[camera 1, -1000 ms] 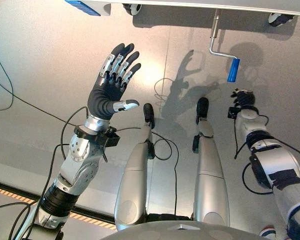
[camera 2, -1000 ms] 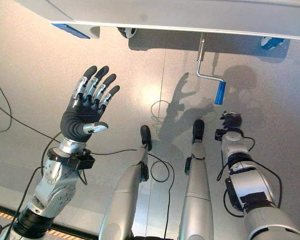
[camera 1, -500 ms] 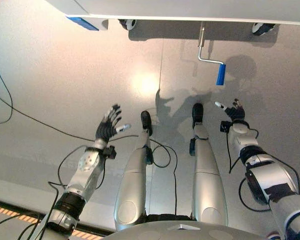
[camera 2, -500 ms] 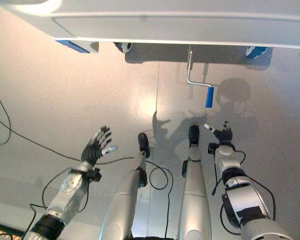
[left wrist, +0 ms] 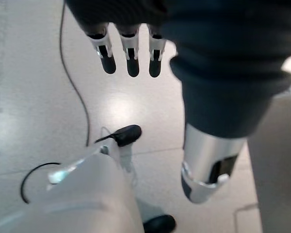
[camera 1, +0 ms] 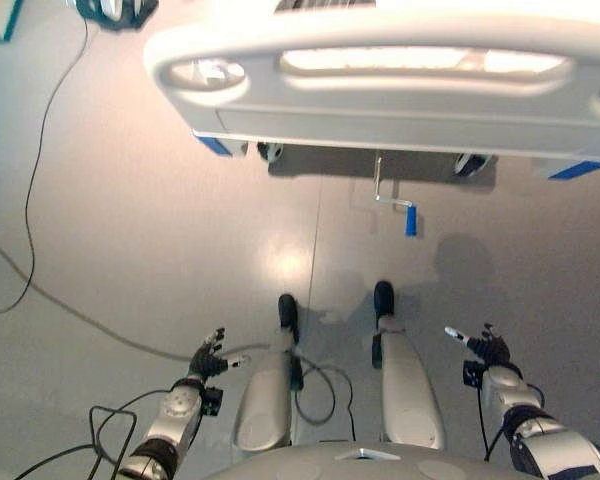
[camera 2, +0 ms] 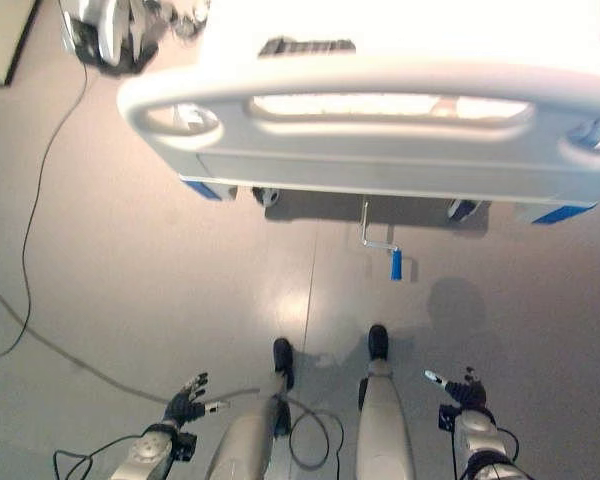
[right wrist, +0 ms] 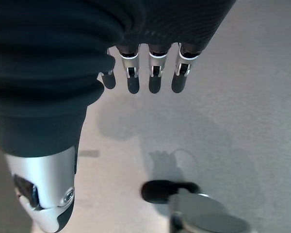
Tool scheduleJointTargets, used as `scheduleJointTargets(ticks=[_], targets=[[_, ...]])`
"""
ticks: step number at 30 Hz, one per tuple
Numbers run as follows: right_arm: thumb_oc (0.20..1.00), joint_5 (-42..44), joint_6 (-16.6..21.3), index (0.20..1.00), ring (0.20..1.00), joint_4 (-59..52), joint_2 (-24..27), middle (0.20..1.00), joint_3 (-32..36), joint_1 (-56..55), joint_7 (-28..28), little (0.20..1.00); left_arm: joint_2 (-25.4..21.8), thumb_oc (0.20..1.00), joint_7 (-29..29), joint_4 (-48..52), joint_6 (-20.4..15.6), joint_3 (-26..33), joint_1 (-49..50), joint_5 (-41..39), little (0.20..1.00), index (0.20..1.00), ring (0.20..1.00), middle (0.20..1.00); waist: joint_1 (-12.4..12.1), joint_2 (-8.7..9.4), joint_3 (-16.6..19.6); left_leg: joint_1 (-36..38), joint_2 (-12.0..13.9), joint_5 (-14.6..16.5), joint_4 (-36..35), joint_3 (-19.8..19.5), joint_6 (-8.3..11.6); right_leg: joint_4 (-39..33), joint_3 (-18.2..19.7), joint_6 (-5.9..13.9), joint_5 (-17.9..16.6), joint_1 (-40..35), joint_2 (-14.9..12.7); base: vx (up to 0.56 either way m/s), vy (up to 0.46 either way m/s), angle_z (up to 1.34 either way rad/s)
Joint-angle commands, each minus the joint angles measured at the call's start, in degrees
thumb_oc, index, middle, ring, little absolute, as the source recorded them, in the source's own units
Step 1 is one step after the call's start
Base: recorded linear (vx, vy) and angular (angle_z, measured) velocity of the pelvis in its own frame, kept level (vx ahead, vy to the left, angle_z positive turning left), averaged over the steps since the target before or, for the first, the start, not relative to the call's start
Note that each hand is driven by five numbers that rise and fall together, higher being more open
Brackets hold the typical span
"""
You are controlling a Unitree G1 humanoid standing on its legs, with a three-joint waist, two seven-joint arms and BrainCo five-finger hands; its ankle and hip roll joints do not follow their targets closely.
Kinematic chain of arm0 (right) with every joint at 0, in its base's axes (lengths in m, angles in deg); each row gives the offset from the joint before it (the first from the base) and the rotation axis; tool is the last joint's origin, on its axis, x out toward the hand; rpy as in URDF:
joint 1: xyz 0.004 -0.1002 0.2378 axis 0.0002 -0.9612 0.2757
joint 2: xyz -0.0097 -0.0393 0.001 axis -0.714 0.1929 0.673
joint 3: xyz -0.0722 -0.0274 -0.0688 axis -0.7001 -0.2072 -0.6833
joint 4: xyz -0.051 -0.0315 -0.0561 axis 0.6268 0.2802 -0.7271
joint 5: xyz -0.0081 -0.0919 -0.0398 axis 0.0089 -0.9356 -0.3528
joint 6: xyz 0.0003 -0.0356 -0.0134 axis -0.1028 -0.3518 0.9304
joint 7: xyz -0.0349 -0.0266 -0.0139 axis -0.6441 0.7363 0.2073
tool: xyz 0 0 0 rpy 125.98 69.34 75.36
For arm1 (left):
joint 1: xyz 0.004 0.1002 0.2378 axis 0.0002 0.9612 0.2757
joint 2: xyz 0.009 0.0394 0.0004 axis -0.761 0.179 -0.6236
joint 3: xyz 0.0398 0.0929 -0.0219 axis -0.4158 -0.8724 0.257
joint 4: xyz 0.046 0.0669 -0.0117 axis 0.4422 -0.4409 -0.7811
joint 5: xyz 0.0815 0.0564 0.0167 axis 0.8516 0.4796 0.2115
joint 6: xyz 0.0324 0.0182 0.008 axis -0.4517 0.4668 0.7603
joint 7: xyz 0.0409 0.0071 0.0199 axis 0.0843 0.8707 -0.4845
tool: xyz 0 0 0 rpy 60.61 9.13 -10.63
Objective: Raise the hospital bed
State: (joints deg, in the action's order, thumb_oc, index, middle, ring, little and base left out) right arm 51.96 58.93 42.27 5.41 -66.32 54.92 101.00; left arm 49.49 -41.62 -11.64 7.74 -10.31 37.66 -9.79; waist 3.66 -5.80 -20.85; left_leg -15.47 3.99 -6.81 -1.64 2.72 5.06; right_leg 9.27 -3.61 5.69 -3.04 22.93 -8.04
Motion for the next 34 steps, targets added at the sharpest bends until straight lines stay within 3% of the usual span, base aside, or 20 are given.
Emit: scheduleJointTargets(ticks=[1,9,13,25,34], targets=[[1.0,-4.8,-0.7,1.0,1.0,0.9,-0.6,1.0,-1.4,-1.4,-1.5,1.0,-1.4,1.0,0.7,-2.6,-0.4,1.8,-1.0,2.5,1.0,1.0,1.0,1.0,-0.5,3.46,2.7,2.4,-2.4,3.7,4.1,-0.4,-0.03,-4.3,-2.6,3.11,1.3,-7.5,1.0,0.05,-0.016,0.06],[1.0,-9.3,-2.3,1.0,1.0,2.8,-3.6,1.0,-4.0,-4.2,-3.3,1.0,-0.7,1.0,-0.4,-5.7,-0.2,3.0,-0.9,6.4,1.0,1.0,1.0,1.0,-1.1,5.3,11.6,12.6,-1.0,2.2,-2.6,0.3,0.9,-11.9,-4.4,4.29,-1.4,-17.3,1.1,0.03,-0.009,-0.01],[1.0,-9.6,-2.2,1.0,1.0,3.4,-4.9,1.0,-3.5,-6.2,-3.9,1.0,0.4,1.0,-0.5,-6.9,0.2,4.2,0.5,6.3,1.0,1.0,1.0,1.0,-1.2,5.73,14.4,16.2,-1.0,3.0,-3.3,0.6,0.27,-13.0,-4.2,4.23,-1.0,-21.4,1.6,0.05,-0.012,0.01],[1.0,-11.7,-1.3,1.0,1.0,1.1,-6.9,1.0,-4.8,-9.4,-4.7,1.0,3.4,1.0,-0.6,-9.2,0.9,5.1,1.8,7.0,1.0,1.0,1.0,1.0,-0.1,6.62,17.1,22.0,-1.1,5.0,-3.4,1.8,-0.63,-13.5,-3.4,3.78,-0.2,-27.0,1.3,0.01,0.002,-0.01],[1.0,-7.6,-0.4,1.0,1.0,2.8,-7.1,1.0,-2.2,-8.8,-4.1,1.0,4.3,1.0,-0.7,-10.3,0.5,3.9,1.6,8.2,1.0,1.0,1.0,1.0,-0.1,6.52,18.4,23.5,-1.1,5.9,-3.4,1.8,-0.96,-13.7,-3.4,3.75,0.3,-28.5,1.2,0.0,0.002,0.0]])
